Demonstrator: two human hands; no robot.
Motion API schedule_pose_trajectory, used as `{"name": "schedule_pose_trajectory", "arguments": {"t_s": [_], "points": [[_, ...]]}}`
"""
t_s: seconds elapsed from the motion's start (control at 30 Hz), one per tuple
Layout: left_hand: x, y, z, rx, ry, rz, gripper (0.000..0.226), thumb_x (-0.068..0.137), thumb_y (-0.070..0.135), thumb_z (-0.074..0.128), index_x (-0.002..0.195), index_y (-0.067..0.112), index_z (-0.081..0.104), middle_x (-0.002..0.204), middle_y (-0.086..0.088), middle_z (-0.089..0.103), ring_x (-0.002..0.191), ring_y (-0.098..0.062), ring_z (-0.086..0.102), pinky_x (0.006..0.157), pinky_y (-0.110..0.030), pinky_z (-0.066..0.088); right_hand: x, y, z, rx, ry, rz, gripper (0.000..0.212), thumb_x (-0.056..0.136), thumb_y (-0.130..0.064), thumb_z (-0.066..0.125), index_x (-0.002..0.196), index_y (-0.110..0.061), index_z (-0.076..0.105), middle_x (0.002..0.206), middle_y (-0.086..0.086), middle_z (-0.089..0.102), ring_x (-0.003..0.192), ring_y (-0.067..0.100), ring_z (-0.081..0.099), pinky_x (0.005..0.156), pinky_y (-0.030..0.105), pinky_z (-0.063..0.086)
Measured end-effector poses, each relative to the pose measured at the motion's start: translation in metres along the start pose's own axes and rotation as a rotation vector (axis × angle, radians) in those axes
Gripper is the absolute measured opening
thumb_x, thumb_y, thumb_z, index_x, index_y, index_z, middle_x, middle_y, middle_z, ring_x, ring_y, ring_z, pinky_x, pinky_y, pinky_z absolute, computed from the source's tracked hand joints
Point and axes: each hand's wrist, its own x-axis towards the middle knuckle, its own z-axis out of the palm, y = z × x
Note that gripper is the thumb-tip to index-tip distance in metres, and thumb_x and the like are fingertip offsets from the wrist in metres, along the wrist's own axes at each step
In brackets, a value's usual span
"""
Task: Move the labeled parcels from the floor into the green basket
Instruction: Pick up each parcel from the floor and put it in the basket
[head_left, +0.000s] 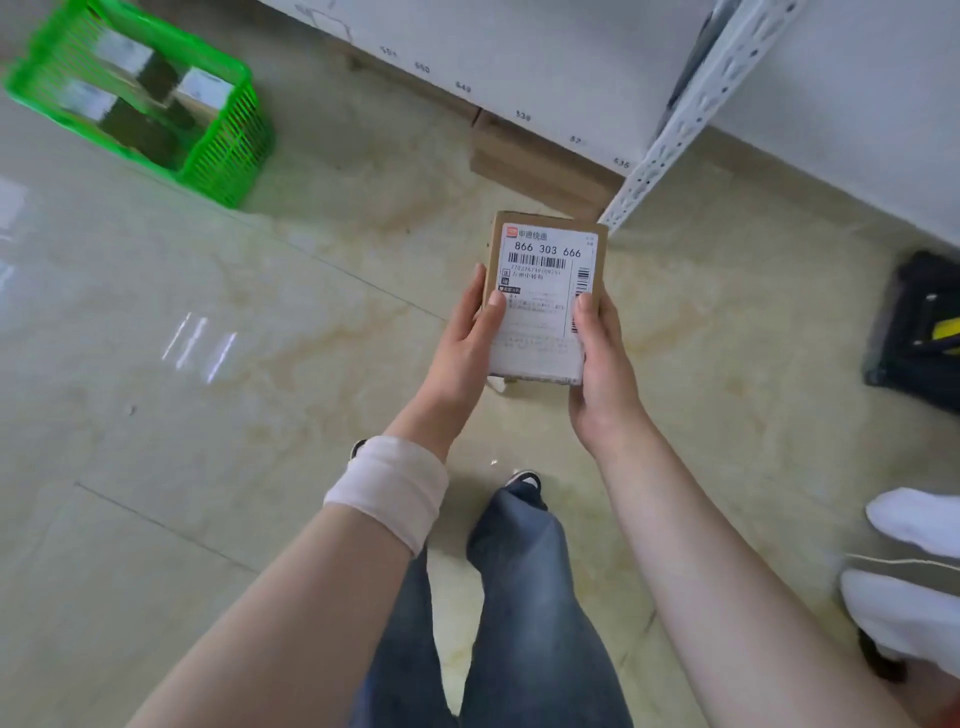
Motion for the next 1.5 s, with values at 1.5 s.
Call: {"name": "schedule_pose_trajectory", "arguments": {"t_s": [1.5], "points": [[0.226, 0.280, -0.747, -0.082, 0.276, -0.020, 0.050, 0.097, 0.034, 0.037, 0.145, 0.019, 0.032, 0.147, -0.002, 0.042, 0.135, -0.016, 0.041, 0.114, -0.041, 0.031, 0.189, 0.090, 0.818, -0.131, -0.101, 0.163, 0.056, 0.083, -0.047, 0.049, 0.132, -0.019, 0.048, 0.129, 0.011, 0.061, 0.116, 0.033, 0.058, 0.095, 0.054, 0.045]]}}
